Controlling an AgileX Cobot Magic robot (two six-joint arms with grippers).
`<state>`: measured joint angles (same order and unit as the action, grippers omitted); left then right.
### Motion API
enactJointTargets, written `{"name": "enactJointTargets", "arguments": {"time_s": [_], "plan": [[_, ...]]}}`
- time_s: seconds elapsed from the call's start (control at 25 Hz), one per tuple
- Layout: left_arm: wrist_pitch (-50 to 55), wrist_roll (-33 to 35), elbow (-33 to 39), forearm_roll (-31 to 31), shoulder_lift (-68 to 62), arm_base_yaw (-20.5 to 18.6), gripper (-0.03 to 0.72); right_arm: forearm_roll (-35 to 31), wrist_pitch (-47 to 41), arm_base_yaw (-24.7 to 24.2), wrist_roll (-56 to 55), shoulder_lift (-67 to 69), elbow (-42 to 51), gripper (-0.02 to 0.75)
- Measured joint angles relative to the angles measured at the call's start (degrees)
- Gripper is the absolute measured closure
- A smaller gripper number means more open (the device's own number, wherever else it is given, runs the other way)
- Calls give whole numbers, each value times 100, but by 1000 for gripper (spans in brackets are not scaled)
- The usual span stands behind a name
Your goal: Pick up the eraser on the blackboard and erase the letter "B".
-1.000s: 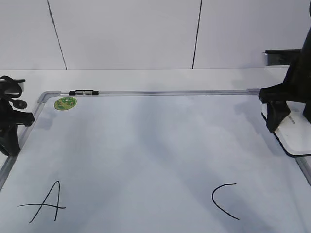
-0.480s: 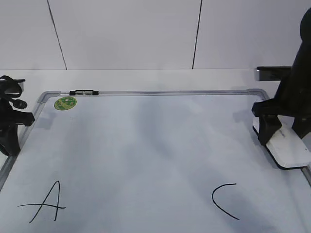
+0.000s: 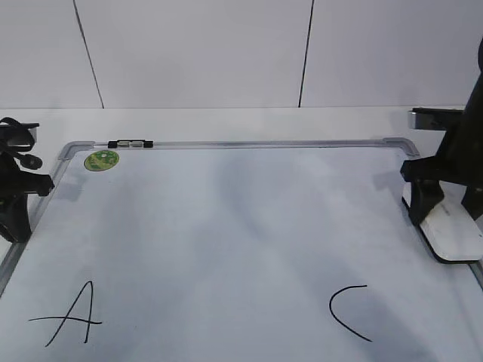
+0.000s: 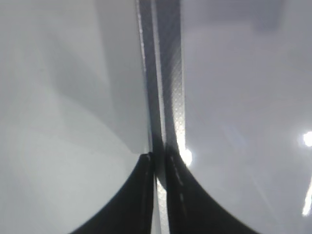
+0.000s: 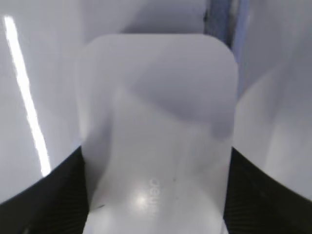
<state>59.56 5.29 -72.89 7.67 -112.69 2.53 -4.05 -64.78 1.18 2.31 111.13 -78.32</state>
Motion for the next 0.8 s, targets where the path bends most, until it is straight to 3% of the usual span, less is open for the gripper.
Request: {"name": "enactJointTargets", "arguments": {"time_s": [0.4,0.8], "plan": [[0,-10,0,0,0,0,657,-449,22,-46,27,20,12,211],[0,-12,0,0,0,0,657,-228,79,-46,56,20,12,211]]}}
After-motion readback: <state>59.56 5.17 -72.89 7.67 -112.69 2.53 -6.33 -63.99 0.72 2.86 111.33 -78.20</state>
